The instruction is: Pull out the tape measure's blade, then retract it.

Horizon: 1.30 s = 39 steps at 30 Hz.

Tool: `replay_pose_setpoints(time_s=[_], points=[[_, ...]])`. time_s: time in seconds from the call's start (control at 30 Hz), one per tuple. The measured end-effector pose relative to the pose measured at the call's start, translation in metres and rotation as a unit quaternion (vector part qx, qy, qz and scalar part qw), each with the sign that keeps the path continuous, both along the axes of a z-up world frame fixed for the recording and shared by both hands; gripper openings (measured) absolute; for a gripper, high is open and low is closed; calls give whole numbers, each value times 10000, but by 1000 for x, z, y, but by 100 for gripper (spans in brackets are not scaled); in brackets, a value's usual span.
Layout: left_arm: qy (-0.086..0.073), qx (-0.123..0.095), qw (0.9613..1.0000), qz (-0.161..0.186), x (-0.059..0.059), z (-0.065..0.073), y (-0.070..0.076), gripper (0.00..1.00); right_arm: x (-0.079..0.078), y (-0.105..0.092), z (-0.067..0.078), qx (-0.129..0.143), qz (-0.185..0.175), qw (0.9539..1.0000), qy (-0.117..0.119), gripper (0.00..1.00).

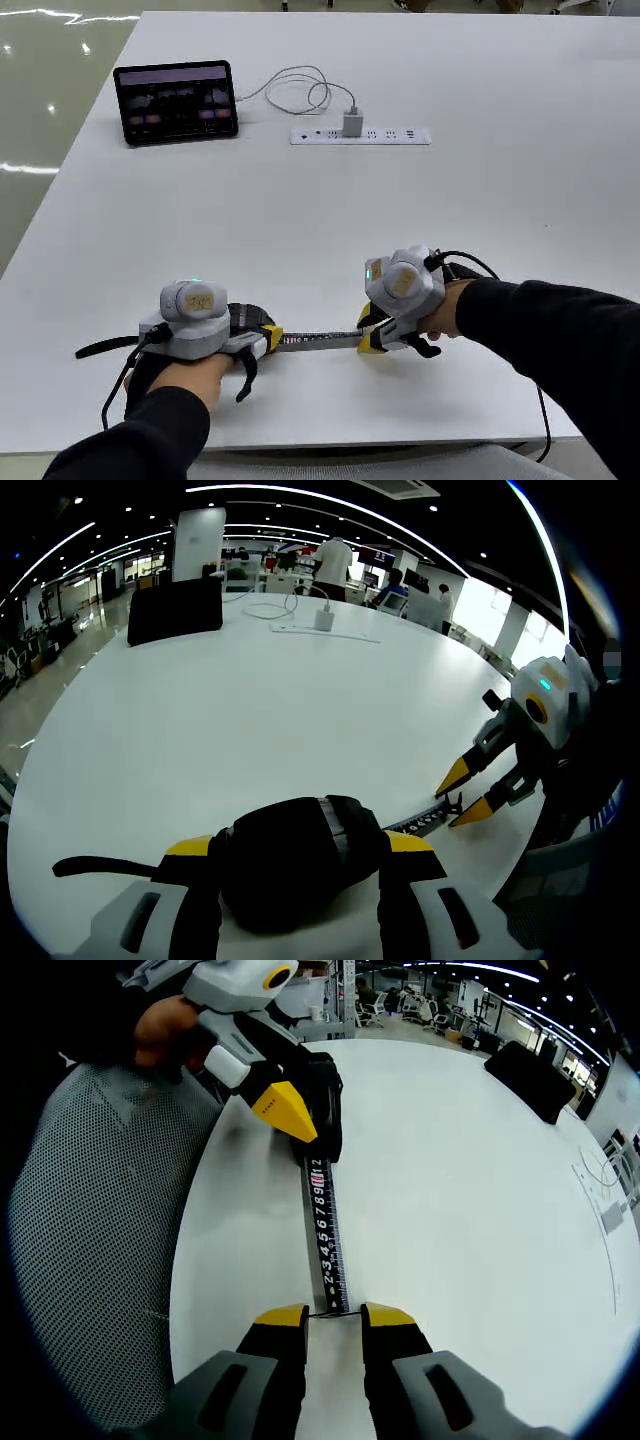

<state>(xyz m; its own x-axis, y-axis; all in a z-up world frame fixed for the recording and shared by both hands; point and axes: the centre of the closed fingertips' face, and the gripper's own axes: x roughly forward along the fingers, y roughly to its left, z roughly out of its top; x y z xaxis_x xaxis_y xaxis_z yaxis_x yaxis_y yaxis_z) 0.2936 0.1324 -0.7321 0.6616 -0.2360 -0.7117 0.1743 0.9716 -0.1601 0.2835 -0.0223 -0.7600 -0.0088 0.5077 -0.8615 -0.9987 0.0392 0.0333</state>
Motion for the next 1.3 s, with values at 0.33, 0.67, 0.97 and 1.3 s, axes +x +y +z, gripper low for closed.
replay_pose_setpoints(time_s=[0.33, 0.67, 0.97, 1.3], points=[[-3, 1, 10000, 4, 0, 0, 0, 60, 1, 6, 0, 43, 31, 9999, -121, 16], [-8, -6, 10000, 7, 1, 0, 0, 60, -1, 14, 1, 196, 99, 9996, -154, 16], [-12, -6, 10000, 2, 0, 0, 0, 60, -3, 26, 0, 255, 90, 9995, -139, 16], [-10, -9, 10000, -5, 0, 0, 0, 60, -3, 40, 0, 337, 120, 9992, -199, 16]])
